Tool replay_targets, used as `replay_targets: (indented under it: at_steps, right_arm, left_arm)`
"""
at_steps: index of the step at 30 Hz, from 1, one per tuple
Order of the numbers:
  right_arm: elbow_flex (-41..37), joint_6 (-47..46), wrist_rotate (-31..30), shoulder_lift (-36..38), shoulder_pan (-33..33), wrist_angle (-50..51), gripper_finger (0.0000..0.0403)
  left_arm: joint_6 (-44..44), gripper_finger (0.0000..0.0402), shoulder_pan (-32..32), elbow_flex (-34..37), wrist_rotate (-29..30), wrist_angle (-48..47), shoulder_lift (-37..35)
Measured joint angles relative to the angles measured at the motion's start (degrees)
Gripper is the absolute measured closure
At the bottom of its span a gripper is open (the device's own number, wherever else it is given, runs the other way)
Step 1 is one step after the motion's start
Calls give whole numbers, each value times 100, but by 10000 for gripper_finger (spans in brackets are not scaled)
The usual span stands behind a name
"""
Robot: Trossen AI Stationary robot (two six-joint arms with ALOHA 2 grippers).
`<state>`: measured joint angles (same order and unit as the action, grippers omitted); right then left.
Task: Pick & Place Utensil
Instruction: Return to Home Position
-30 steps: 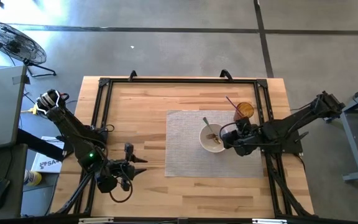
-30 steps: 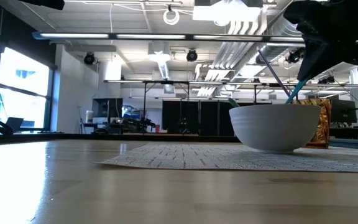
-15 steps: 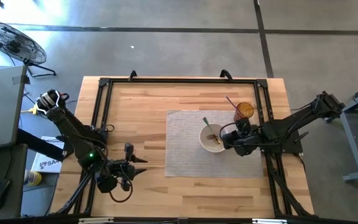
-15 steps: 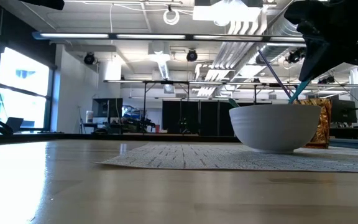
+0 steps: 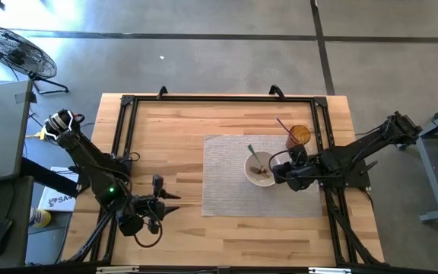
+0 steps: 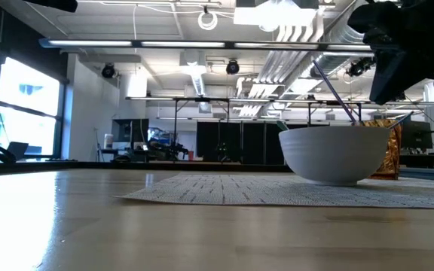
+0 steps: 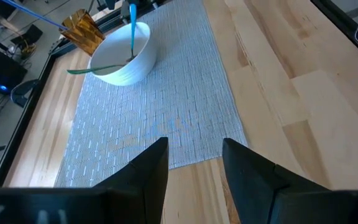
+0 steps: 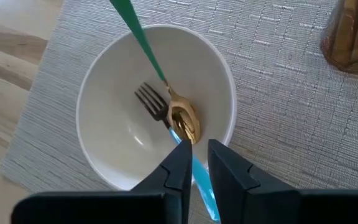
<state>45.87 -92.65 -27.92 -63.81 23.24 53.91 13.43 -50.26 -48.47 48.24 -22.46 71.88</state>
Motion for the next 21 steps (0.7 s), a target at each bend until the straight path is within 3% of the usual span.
replay_targets:
  at_steps: [16,21]
  right_arm:
    - [305,868,-581,251,3,-63,365]
    - [461,1996,-938,251,5,-1185,377]
  left_arm:
    - [39,255,0,2,1,0,0]
    - [39,255,0,2,-2,2,0]
